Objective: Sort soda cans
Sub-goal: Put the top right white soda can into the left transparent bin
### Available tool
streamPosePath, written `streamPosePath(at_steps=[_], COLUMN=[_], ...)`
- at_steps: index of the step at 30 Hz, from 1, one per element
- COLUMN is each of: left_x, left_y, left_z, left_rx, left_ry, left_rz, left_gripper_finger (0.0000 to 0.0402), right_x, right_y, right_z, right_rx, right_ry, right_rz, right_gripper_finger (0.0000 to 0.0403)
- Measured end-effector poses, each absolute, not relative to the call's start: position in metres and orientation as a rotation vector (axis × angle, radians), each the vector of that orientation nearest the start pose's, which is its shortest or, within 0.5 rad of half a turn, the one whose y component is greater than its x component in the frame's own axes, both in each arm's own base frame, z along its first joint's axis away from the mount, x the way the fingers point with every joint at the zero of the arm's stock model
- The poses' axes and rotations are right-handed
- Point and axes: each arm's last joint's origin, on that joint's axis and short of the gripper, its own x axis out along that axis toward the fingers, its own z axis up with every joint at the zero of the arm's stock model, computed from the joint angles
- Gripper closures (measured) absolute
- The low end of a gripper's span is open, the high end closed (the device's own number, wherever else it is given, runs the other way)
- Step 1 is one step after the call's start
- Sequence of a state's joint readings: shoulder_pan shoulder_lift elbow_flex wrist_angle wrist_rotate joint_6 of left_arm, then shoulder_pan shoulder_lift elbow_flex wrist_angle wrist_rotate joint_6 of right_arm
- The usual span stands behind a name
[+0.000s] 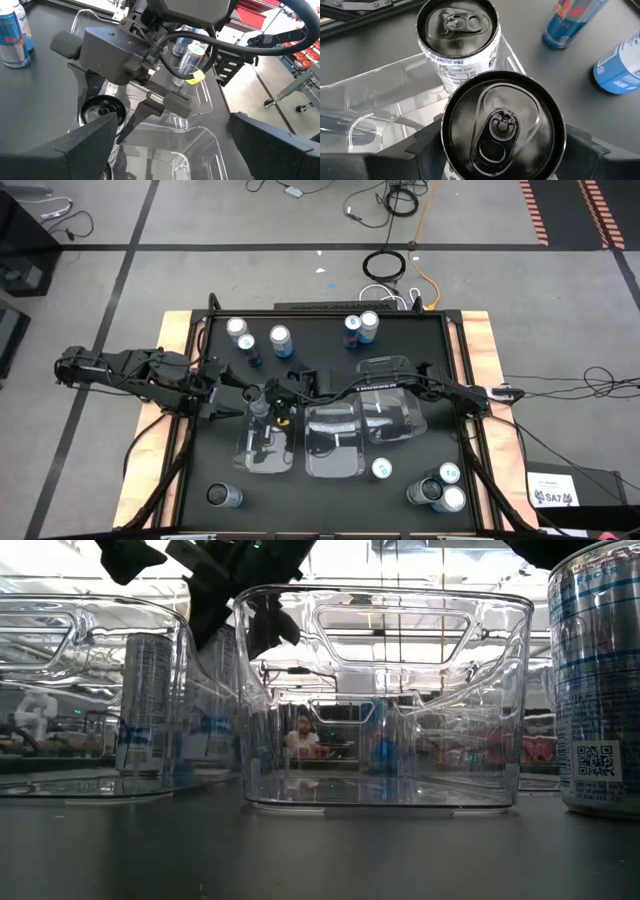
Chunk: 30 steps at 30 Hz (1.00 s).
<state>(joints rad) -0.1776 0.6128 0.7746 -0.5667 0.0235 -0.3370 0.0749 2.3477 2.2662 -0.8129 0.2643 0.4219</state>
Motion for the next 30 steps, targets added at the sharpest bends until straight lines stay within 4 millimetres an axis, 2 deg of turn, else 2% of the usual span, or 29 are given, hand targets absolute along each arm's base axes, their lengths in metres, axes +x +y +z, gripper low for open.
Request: streamPosePath(at_steps=[6, 24, 30], left_x=[0.1230, 0.1228, 0.1225], left_y=[-0.0227, -0.0227, -0.0227], left_z=[0.3159, 0.3155, 0.3149], left_rx=[-0.348, -0.349, -0.347], left_ry=[0.438, 0.442, 0.448], left_rz=[-0.118, -0.117, -0.115], left_gripper_finger=[0.0010, 0.0010, 0.0010], right_x=[0.5132, 0.5136, 0.5139], right_y=[0.0325, 0.0331, 0.0340], right_z=[0.2479, 0.2479, 0.2480], right_rx=[0.237, 0.244, 0.225], right_ry=[0.857, 0.852, 0.861], right_rz=[-0.359, -0.359, -0.314], right_gripper_finger=[0.0124, 0.0124, 0.0104])
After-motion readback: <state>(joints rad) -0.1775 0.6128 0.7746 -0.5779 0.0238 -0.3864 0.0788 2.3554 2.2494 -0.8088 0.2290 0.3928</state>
